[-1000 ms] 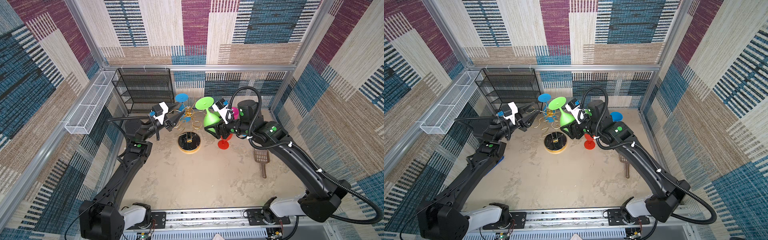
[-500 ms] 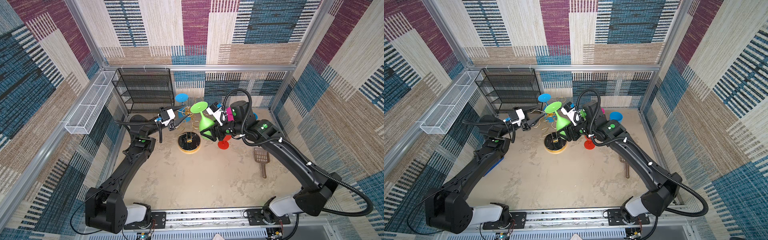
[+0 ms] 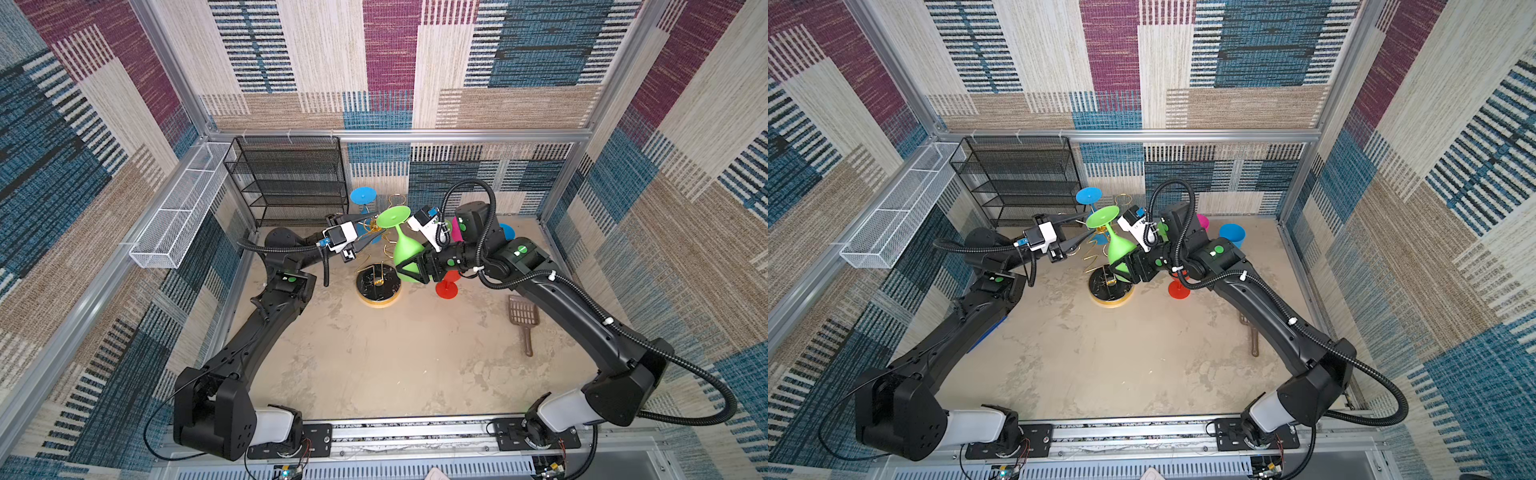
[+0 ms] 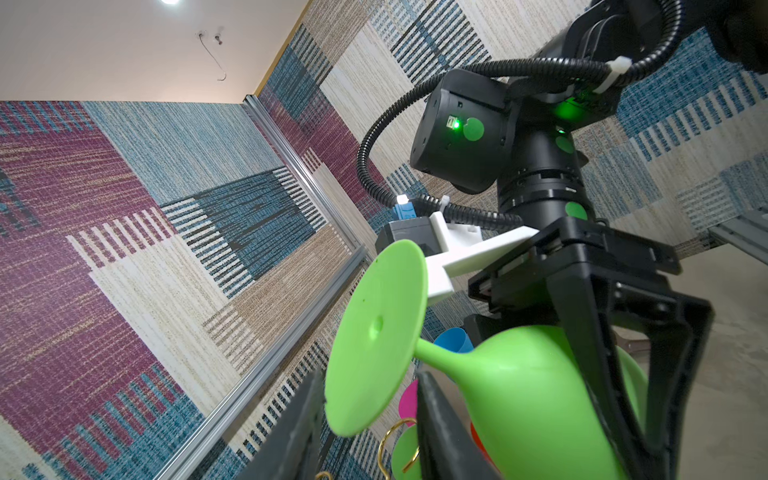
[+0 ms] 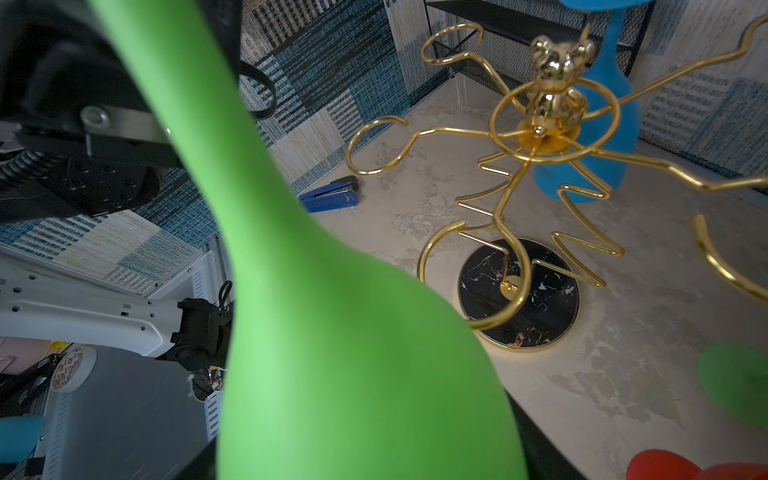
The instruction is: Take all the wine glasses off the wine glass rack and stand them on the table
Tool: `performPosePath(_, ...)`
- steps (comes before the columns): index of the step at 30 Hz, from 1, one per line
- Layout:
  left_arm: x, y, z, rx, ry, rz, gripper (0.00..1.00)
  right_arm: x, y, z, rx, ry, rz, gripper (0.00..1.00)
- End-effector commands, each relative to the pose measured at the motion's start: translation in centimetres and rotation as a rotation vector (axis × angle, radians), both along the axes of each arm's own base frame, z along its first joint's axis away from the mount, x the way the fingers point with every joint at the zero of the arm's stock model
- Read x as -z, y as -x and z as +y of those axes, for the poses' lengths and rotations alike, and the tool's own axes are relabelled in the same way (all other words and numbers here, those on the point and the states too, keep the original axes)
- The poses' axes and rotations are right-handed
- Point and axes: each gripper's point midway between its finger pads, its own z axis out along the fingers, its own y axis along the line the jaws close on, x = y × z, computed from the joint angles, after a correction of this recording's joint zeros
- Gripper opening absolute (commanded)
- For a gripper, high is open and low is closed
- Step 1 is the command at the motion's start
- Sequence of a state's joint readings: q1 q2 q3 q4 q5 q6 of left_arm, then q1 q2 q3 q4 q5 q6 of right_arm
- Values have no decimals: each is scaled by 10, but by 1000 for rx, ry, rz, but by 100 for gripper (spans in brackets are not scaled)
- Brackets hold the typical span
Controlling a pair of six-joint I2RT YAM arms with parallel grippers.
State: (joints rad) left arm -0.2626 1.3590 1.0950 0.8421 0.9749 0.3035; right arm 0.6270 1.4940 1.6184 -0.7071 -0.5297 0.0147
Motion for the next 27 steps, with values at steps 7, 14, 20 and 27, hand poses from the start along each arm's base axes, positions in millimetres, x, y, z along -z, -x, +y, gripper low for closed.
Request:
performPosePath(7,-6,0,-5,3,0,-58,29,-5,1,4,-12,-30,-1,38)
performPosePath(14,-11,1,-6,-1,1,-75,15,-4,3,3,-15,-32,3,38)
performPosePath(20,-11,0,-6,3,2,-71,1,-9,4,4,-18,-45,-2,42)
performPosePath(27,-12,0,-5,-5,9,-64,0,-14,7,3,-14,-78,-10,75)
